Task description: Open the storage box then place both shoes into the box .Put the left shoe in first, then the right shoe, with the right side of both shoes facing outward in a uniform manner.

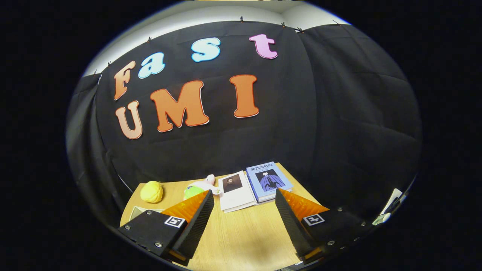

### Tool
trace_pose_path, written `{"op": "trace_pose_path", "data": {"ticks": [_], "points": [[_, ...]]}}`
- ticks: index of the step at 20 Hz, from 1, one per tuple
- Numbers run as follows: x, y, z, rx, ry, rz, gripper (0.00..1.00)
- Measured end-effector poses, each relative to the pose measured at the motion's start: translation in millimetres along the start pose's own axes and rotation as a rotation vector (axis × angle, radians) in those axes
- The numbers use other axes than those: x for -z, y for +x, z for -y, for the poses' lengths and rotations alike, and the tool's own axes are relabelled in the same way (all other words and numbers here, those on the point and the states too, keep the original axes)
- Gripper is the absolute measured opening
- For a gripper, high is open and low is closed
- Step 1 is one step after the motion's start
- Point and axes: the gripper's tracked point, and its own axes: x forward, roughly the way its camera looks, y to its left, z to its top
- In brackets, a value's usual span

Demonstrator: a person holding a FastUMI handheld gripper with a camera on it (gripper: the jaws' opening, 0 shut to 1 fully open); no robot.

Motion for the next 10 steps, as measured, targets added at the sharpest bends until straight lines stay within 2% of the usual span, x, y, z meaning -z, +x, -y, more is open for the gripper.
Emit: {"op": "trace_pose_path", "data": {"ticks": [10], "points": [[-1,0,27,0.052,0.046,0.013,0.98]]}}
